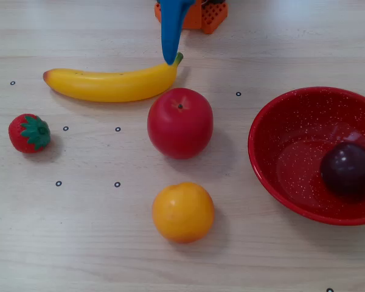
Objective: Put the plum in the red bowl.
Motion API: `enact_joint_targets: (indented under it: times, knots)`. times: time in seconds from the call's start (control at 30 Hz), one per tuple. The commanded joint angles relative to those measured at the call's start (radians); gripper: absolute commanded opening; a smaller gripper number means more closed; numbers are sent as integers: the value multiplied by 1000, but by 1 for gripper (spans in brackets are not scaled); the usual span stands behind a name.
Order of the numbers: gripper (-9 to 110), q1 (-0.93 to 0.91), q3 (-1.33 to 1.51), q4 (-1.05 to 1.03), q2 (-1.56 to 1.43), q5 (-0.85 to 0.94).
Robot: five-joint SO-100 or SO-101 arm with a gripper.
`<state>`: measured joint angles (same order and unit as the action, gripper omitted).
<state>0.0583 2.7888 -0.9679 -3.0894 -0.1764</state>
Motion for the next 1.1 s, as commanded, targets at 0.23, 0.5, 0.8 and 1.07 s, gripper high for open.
enact_joint_targets:
  times: [0.23, 0.5, 0.8, 1.07]
  knots:
    - [0, -35, 210, 221, -115, 41]
    - [0, -35, 258, 178, -118, 94]
    - [0, -46, 259, 52, -118, 130]
    - [2, -49, 259, 41, -118, 143]
